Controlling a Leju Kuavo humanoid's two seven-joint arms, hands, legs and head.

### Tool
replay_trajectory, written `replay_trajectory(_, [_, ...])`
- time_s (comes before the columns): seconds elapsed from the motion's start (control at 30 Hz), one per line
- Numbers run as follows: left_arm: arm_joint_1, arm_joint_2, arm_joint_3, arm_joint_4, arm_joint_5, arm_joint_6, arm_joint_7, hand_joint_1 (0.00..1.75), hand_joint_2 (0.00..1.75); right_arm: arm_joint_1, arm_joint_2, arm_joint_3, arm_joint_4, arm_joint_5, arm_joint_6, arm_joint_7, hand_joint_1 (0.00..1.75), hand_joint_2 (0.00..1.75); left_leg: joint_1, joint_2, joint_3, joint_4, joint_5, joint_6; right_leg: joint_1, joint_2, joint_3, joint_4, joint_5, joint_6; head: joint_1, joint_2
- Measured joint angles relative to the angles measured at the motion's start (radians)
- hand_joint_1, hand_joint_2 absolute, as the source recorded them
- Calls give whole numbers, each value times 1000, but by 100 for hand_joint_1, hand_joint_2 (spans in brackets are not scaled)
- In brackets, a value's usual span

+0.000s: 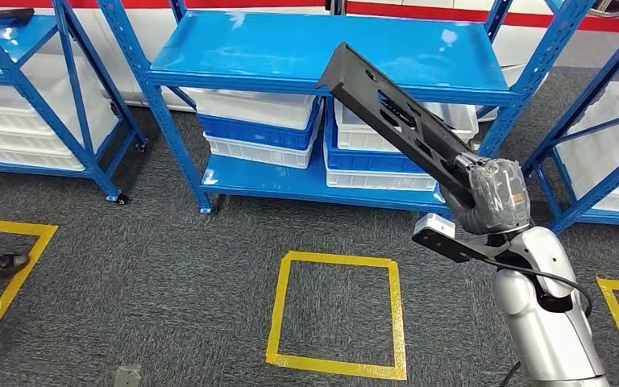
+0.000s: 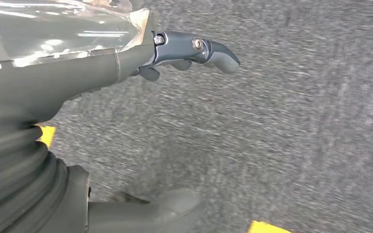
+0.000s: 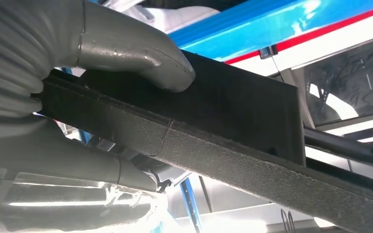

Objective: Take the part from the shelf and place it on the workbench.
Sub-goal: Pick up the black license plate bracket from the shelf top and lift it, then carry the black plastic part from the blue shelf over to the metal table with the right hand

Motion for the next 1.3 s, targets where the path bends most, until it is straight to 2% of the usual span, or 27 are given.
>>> replay_trajectory(0.07, [-1,0,0,0,-1,-3,0,0,175,0,2,0,2,4,-1,2,175,175,12,1,83,-75,51,-9,-5,0,-31,3,24,12,0,0])
replay_trajectory(0.13, [-5,1,0,-1,-1,-5,0,0,175,-2,4,-1,1,8,-2,4,175,175,17,-3,194,-222,46,-13,-6,1,-53,8,45,28,0,0])
replay_trajectory(0.17, [-7,1,0,-1,-2,-6,0,0,175,-5,5,-2,1,10,-2,6,175,175,15,-5,226,-274,33,-9,-5,0,-58,7,56,37,0,0])
replay_trajectory(0.2, [-8,1,0,-1,-3,-6,0,0,175,-8,6,-3,1,13,-3,9,175,175,9,-7,238,-302,23,-2,-3,-1,-62,4,67,45,0,0])
replay_trajectory(0.27, [-8,1,0,-1,-4,-7,0,0,175,-11,7,-3,1,18,-4,15,175,175,1,-6,223,-310,40,21,-3,-1,-68,-3,85,61,1,0])
replay_trajectory(0.3, [-8,0,0,-1,-5,-7,1,0,175,-10,8,-3,1,19,-2,18,175,175,-1,-3,213,-312,53,33,-4,0,-79,8,71,61,2,0])
replay_trajectory(0.37, [-7,1,2,-1,-3,-7,2,0,175,-8,9,-3,1,18,4,20,175,175,-3,2,183,-317,85,54,-6,2,-121,95,-11,47,7,0])
replay_trajectory(0.4, [-7,2,3,-1,-1,-7,2,0,175,-8,9,-3,1,15,10,20,175,175,-5,3,166,-317,99,60,-5,3,-144,165,-62,39,10,0])
replay_trajectory(0.43, [-6,2,5,-1,1,-7,1,0,175,-10,9,-3,1,13,15,19,175,175,-8,4,147,-316,113,63,-3,5,-160,236,-98,39,12,0])
replay_trajectory(0.47, [-6,2,6,-1,2,-8,0,0,175,-12,9,-4,2,11,18,19,175,175,-10,4,129,-316,126,63,-1,6,-162,288,-114,44,12,0])
replay_trajectory(0.5, [-5,1,8,-1,3,-8,-2,0,175,-13,9,-4,3,9,21,19,175,175,-12,4,112,-315,139,63,0,6,-147,310,-110,53,12,0])
replay_trajectory(0.53, [-5,1,8,-1,3,-9,-3,0,175,-14,10,-4,4,8,22,19,175,175,-13,4,96,-314,150,61,1,7,-114,295,-94,63,12,0])
replay_trajectory(0.57, [-4,0,9,-1,2,-9,-4,0,175,-15,10,-5,5,7,22,21,175,175,-14,4,83,-313,161,59,1,7,-65,244,-75,69,12,0])
replay_trajectory(0.6, [-4,0,10,-1,0,-10,-4,0,175,-16,10,-7,5,6,22,23,175,175,-16,4,72,-313,171,55,2,7,-6,168,-69,70,12,0])
replay_trajectory(0.67, [-5,1,10,-1,-4,-13,-1,0,175,-15,9,-11,2,2,21,28,175,175,-18,4,58,-313,191,45,11,8,83,32,-84,57,10,0])
replay_trajectory(0.73, [-5,1,10,-1,-7,-16,5,0,175,-9,8,-17,0,-4,20,31,175,175,-20,2,52,-317,212,37,19,10,100,-11,-92,45,8,0])
replay_trajectory(0.77, [-4,3,10,-1,-8,-17,8,0,175,-5,8,-19,0,-6,20,33,175,175,-20,1,49,-318,215,33,12,9,96,-7,-85,39,9,0])
replay_trajectory(0.8, [-4,4,10,-1,-8,-17,10,0,175,-2,8,-20,0,-9,20,33,175,175,-20,0,43,-308,202,28,7,8,91,-7,-78,31,8,0])
replay_trajectory(0.83, [-4,4,10,-1,-8,-17,12,0,175,1,8,-21,0,-10,20,33,175,175,-18,0,33,-279,170,22,2,7,84,-6,-70,20,6,0])
replay_trajectory(0.93, [-4,4,10,-1,-9,-18,14,0,175,4,9,-24,0,-12,21,33,175,175,-10,1,-15,-91,30,7,5,3,53,4,-47,-5,3,0])
replay_trajectory(0.97, [-4,4,10,-1,-9,-18,15,0,175,4,10,-25,0,-14,21,33,175,175,-8,1,-22,-38,7,4,7,3,40,8,-39,-8,2,0])
replay_trajectory(1.0, [-4,4,10,-1,-9,-18,15,0,175,4,10,-25,0,-16,22,33,175,175,-6,1,-14,-14,3,3,9,3,26,14,-32,-8,2,0])
replay_trajectory(1.07, [-5,4,10,-1,-9,-19,15,0,175,4,11,-26,0,-21,23,33,175,175,-5,1,34,-50,30,6,10,4,2,24,-22,-7,2,0])
replay_trajectory(1.1, [-5,4,10,-1,-10,-20,15,0,175,4,11,-26,0,-22,23,32,175,175,-5,1,75,-100,49,10,11,5,-7,28,-17,-5,2,0])
replay_trajectory(1.2, [-7,5,10,-1,-12,-19,15,0,175,2,11,-31,0,-25,23,32,175,175,-10,-1,184,-258,53,28,14,6,-25,32,1,6,3,0])
replay_trajectory(1.23, [-8,6,10,-1,-14,-19,15,0,175,1,11,-33,0,-25,23,31,175,175,-14,-2,195,-282,48,33,13,6,-27,31,9,12,3,0])
replay_trajectory(1.3, [-7,5,10,-1,-15,-17,15,0,175,2,12,-34,0,-23,23,28,175,175,-18,0,194,-298,66,44,13,5,-31,25,23,26,3,0])
